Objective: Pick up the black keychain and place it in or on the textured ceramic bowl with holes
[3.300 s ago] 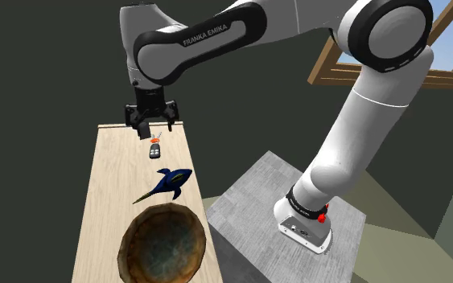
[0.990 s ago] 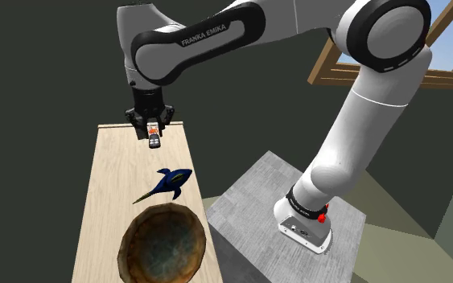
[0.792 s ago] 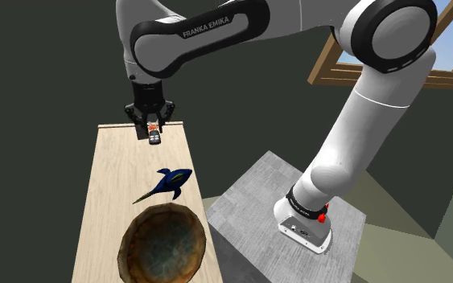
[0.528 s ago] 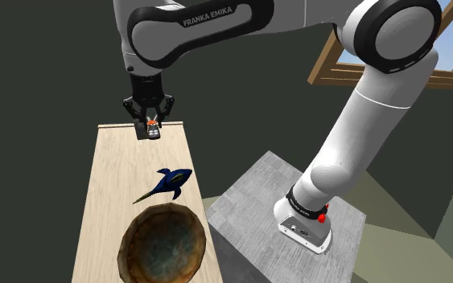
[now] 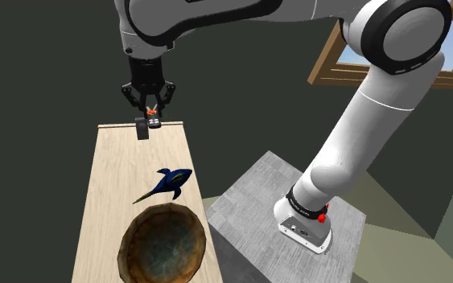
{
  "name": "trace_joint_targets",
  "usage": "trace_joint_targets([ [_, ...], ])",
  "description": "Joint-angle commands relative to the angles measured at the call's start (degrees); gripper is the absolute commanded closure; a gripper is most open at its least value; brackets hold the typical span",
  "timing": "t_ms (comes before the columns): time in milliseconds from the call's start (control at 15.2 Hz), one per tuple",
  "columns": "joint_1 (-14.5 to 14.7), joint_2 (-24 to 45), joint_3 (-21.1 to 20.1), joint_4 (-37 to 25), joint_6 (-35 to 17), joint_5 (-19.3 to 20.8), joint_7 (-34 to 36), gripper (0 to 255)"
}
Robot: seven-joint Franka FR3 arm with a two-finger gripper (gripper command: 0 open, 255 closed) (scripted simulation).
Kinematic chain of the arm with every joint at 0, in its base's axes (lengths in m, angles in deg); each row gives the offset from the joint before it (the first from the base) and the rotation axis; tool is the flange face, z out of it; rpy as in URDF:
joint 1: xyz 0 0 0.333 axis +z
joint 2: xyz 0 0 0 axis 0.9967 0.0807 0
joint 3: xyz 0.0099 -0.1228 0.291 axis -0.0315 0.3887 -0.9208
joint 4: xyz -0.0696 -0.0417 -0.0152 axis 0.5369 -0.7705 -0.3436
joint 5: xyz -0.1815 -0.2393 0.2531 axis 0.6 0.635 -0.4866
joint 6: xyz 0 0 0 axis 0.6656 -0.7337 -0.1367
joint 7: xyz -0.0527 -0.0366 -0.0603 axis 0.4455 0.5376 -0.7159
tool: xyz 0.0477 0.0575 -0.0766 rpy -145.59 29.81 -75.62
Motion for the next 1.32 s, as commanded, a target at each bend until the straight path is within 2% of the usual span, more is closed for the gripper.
trace_joint_targets([
  [0,0.0,-0.2,-0.1,-1.4,1.6,-0.1,0.1,255],
  [462,0.0,-0.8,0.0,-5.9,6.6,-0.4,0.1,255],
  [858,2.7,-8.2,-2.8,1.5,5.4,-4.5,4.5,255],
  [1254,6.0,-14.0,-6.0,6.3,5.1,-8.5,9.6,255],
])
